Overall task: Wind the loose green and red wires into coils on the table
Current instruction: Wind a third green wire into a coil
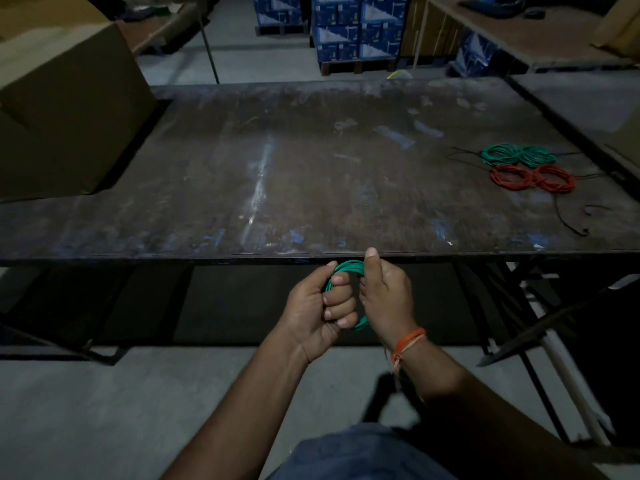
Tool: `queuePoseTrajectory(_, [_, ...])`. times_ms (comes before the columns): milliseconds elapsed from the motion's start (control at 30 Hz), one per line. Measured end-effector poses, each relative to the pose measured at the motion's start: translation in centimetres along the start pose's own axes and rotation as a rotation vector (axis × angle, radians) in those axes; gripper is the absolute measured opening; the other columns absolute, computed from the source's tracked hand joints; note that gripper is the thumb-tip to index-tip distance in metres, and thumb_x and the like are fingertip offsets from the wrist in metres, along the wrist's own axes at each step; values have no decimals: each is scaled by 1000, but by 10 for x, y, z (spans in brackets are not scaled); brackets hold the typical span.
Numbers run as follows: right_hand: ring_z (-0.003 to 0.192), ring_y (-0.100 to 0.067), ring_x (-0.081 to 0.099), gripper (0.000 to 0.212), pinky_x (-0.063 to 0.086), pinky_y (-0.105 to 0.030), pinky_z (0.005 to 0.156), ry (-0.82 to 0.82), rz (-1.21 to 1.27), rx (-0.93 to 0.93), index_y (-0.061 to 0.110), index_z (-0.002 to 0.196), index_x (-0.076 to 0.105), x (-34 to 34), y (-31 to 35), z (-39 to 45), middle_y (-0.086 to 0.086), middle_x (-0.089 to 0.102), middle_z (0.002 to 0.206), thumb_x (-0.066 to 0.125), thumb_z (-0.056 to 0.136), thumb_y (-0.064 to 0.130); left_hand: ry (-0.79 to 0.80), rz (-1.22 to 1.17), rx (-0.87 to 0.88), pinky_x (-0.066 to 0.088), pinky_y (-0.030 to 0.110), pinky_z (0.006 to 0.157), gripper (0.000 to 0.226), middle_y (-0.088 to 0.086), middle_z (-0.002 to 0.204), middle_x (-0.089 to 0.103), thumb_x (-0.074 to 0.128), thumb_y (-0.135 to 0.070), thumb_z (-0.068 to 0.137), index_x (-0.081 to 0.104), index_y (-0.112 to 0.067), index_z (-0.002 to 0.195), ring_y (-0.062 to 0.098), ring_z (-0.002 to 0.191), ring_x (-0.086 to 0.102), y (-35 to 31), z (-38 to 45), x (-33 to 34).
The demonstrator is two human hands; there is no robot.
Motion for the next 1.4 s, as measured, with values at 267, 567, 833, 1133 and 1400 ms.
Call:
queuePoseTrajectory(267, [51,-19,45,67,43,-48,52,-14,-18,24,15,56,44,13,7,-6,-1,48,51,30,91,70,32,-17,-40,21,23,39,40,-9,42,23,37,-39,99,46,-19,66,6,31,22,-11,-2,-14])
queuePoseTrajectory(567, [52,-18,50,62,45,-49,55,-16,85,114,19,59,53,16,-6,-10,3,51,50,38,90,70,57,-89,-80,18,22,40,33,-10,42,25,41,-31,95,47,-18,65,5,30,23,-9,0,-17])
queuePoseTrajectory(833, [56,-21,52,68,47,-54,59,15,102,128,10,70,58,3,-23,-8,0,55,54,36,90,72,-11,-42,-106,16,21,38,42,-10,41,25,36,-37,100,47,-18,64,5,29,22,5,10,-11])
queuePoseTrajectory(1133, [47,-11,53,45,43,-27,52,158,81,-2,12,72,61,-63,-11,20,-3,59,54,46,107,36,-83,-22,-38,10,19,36,40,-9,39,23,33,-29,101,42,-19,63,5,28,19,23,48,30])
queuePoseTrajectory(1400, [52,-4,54,8,48,-30,59,375,-285,-222,20,87,65,-156,-42,43,3,62,61,71,90,26,-217,-115,175,16,18,33,35,-8,39,24,30,-24,101,40,-21,67,5,29,21,36,89,48])
Point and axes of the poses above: each hand's wrist, its own z-axis towards the middle knuckle, its own x-axis out of the palm, y = z × x, the point moved 6 cm from there along z, towards the middle knuckle
